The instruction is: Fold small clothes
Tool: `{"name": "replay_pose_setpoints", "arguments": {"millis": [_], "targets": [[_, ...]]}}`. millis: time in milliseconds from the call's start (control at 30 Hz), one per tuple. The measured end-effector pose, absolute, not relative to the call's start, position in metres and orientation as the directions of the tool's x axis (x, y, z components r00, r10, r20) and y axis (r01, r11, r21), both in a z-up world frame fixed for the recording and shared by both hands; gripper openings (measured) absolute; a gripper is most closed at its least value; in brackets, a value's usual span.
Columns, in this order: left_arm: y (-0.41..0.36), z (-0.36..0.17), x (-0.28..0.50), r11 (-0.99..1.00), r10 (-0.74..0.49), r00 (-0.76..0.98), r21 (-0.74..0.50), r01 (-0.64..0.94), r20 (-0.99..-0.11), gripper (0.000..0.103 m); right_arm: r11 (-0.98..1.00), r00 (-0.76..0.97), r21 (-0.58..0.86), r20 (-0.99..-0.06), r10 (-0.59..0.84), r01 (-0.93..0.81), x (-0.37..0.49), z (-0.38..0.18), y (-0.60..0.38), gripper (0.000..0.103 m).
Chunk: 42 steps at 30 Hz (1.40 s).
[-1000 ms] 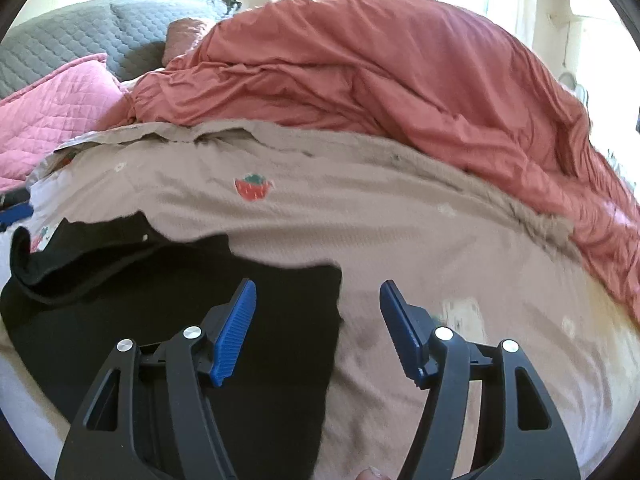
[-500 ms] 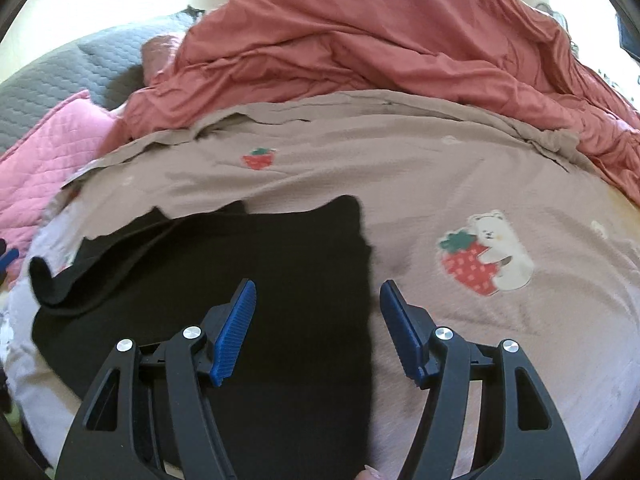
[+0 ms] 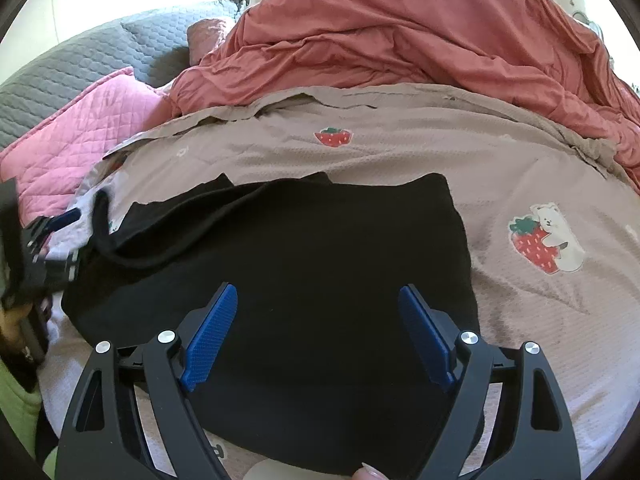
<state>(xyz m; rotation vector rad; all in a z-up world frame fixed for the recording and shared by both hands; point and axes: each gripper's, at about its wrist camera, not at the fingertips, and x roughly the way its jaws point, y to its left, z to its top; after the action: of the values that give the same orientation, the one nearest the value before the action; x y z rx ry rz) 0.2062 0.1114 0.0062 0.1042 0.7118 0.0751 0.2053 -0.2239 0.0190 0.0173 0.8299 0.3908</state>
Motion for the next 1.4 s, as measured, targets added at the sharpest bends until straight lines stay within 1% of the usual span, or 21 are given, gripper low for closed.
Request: {"name": "replay_pose_setpoints", "arguments": {"millis": [100, 300, 433, 567, 600, 633, 667, 733, 767, 800, 867, 933, 1067, 1167, 1200, 1233, 1267, 1300, 1333, 1367, 1400], "targets": [[0.145, 0.0, 0.211, 0.994, 0.07, 0.739, -0.018, -0.11, -0.67, 0.085, 0.935, 0.612, 0.163, -0.718, 0.331, -0.315, 0.208, 0.017, -0.229, 0.082], [0.158, 0.0, 0.206, 0.974, -0.113, 0.735, -0.219, -0.05, -0.668, 0.085, 0.953, 0.624, 0.168, -0.725, 0.293, -0.253, 0.224, 0.015, -0.244, 0.082], [0.143, -0.014, 0.211, 0.971, -0.163, 0.682, -0.237, -0.016, -0.713, 0.085, 0.97, 0.634, 0.158, -0.734, 0.241, -0.185, 0.24, 0.015, -0.26, 0.082], [0.138, -0.02, 0.216, 0.962, -0.197, 0.668, -0.274, -0.012, -0.718, 0.085, 0.973, 0.631, 0.18, -0.741, 0.23, -0.143, 0.249, 0.012, -0.269, 0.082], [0.137, -0.018, 0.216, 0.96, -0.201, 0.675, -0.28, -0.008, -0.71, 0.077, 0.973, 0.63, 0.183, -0.742, 0.229, -0.139, 0.251, 0.011, -0.269, 0.082], [0.136, -0.015, 0.215, 0.96, -0.201, 0.686, -0.279, -0.003, -0.699, 0.058, 0.974, 0.628, 0.183, -0.744, 0.228, -0.137, 0.252, 0.011, -0.269, 0.082], [0.134, -0.012, 0.214, 0.961, -0.203, 0.697, -0.276, 0.007, -0.688, 0.045, 0.975, 0.627, 0.178, -0.746, 0.223, -0.134, 0.253, 0.01, -0.268, 0.082], [0.127, -0.005, 0.211, 0.974, -0.176, 0.721, -0.226, 0.028, -0.67, 0.006, 0.975, 0.625, 0.175, -0.749, 0.22, -0.133, 0.254, 0.009, -0.266, 0.082], [0.122, -0.001, 0.21, 0.98, -0.165, 0.73, -0.195, 0.044, -0.663, 0.0, 0.976, 0.624, 0.174, -0.75, 0.219, -0.134, 0.255, 0.009, -0.266, 0.082], [0.119, 0.001, 0.209, 0.982, -0.167, 0.737, -0.18, 0.062, -0.655, 0.0, 0.976, 0.624, 0.171, -0.751, 0.216, -0.133, 0.256, 0.008, -0.265, 0.082], [0.117, 0.007, 0.207, 0.973, -0.217, 0.749, -0.204, 0.112, -0.625, 0.0, 0.977, 0.625, 0.167, -0.751, 0.211, -0.13, 0.257, 0.008, -0.265, 0.082], [0.126, 0.01, 0.208, 0.968, -0.211, 0.768, -0.241, 0.076, -0.605, 0.0, 0.979, 0.626, 0.163, -0.752, 0.204, -0.123, 0.258, 0.009, -0.266, 0.082], [0.176, -0.002, 0.213, 0.891, -0.234, 0.768, -0.448, -0.076, -0.596, 0.0, 0.981, 0.63, 0.159, -0.752, 0.195, -0.114, 0.261, 0.01, -0.267, 0.082], [0.195, -0.011, 0.212, 0.823, -0.324, 0.762, -0.565, -0.066, -0.561, 0.0, 0.98, 0.629, 0.162, -0.751, 0.199, -0.116, 0.261, 0.01, -0.267, 0.082], [0.194, -0.01, 0.213, 0.819, -0.34, 0.763, -0.572, -0.048, -0.55, 0.004, 0.979, 0.627, 0.166, -0.752, 0.204, -0.119, 0.261, 0.009, -0.267, 0.082], [0.189, -0.006, 0.213, 0.824, -0.362, 0.759, -0.567, -0.011, -0.542, 0.019, 0.978, 0.625, 0.167, -0.753, 0.207, -0.122, 0.26, 0.009, -0.267, 0.082], [0.184, -0.002, 0.213, 0.829, -0.381, 0.754, -0.558, 0.023, -0.535, 0.028, 0.978, 0.623, 0.17, -0.753, 0.21, -0.124, 0.259, 0.008, -0.267, 0.082], [0.173, 0.003, 0.213, 0.841, -0.405, 0.744, -0.536, 0.075, -0.531, 0.042, 0.977, 0.621, 0.172, -0.754, 0.212, -0.125, 0.258, 0.008, -0.267, 0.082], [0.166, 0.006, 0.213, 0.853, -0.409, 0.738, -0.512, 0.101, -0.537, 0.048, 0.976, 0.618, 0.176, -0.756, 0.215, -0.125, 0.257, 0.007, -0.267, 0.082], [0.157, 0.009, 0.213, 0.876, -0.399, 0.733, -0.466, 0.126, -0.551, 0.05, 0.976, 0.617, 0.178, -0.757, 0.217, -0.124, 0.256, 0.007, -0.266, 0.082], [0.145, 0.011, 0.215, 0.905, -0.375, 0.728, -0.396, 0.154, -0.575, 0.056, 0.976, 0.616, 0.182, -0.757, 0.218, -0.121, 0.256, 0.007, -0.267, 0.082]]}}
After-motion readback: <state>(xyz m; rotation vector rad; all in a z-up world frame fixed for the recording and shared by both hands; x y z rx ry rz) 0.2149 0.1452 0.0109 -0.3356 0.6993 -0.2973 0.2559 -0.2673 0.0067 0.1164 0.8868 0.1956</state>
